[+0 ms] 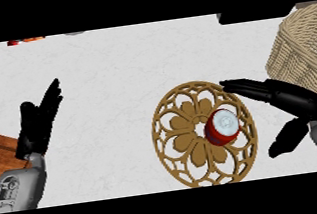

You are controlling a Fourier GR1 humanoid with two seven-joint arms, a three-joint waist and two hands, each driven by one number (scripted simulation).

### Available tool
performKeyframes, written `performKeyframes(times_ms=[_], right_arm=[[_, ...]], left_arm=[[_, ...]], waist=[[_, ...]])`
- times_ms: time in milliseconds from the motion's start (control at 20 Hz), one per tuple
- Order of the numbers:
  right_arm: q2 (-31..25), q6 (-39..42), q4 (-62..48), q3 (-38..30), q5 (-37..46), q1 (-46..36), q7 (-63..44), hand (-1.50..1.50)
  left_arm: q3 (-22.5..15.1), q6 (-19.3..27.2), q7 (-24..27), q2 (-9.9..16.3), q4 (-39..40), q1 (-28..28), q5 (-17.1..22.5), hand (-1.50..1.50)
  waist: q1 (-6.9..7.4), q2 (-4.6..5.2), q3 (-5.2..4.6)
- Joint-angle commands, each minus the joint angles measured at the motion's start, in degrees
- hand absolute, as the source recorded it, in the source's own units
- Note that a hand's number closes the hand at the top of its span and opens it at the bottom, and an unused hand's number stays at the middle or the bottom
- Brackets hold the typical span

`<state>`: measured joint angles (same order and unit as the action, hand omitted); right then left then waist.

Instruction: Pick the can from the placemat and place it in the basket

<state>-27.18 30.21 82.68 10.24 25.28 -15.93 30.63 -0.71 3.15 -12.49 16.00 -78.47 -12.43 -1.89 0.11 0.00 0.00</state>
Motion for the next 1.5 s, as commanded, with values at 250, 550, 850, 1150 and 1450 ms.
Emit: performKeyframes(times_ms=[250, 550, 850, 1150, 1450], right_arm=[[6.9, 0.3, -1.2, 1.4, 6.4, -1.4, -0.6, -1.5], [9.3, -0.6, -4.0, 1.2, 9.8, -0.8, 0.5, -1.5], [10.8, -0.9, -8.1, 1.7, 13.0, -1.8, 1.5, -1.5], [12.7, -0.1, -11.0, 0.1, 14.3, -3.9, 2.0, -1.5], [13.9, -3.2, -12.3, 0.2, 17.0, -2.0, 4.8, -1.5]], left_arm=[[2.9, -2.7, 1.5, -1.0, 1.5, -0.5, -1.3, 0.0], [3.2, -1.3, 0.7, -3.0, 3.1, -2.4, -4.0, 0.0], [3.6, -2.3, -2.4, -3.5, -0.1, -3.3, -3.8, 0.0], [4.2, -3.0, -0.5, -4.6, 1.4, -3.1, -4.7, 0.0], [6.2, -4.6, -2.6, -3.1, -1.7, -2.4, -4.6, 0.0]], waist=[[-0.07, 0.0, -0.01], [-0.11, 0.02, 0.0], [-0.02, 0.01, 0.01], [-0.03, 0.03, 0.0], [-0.04, 0.01, 0.01]])
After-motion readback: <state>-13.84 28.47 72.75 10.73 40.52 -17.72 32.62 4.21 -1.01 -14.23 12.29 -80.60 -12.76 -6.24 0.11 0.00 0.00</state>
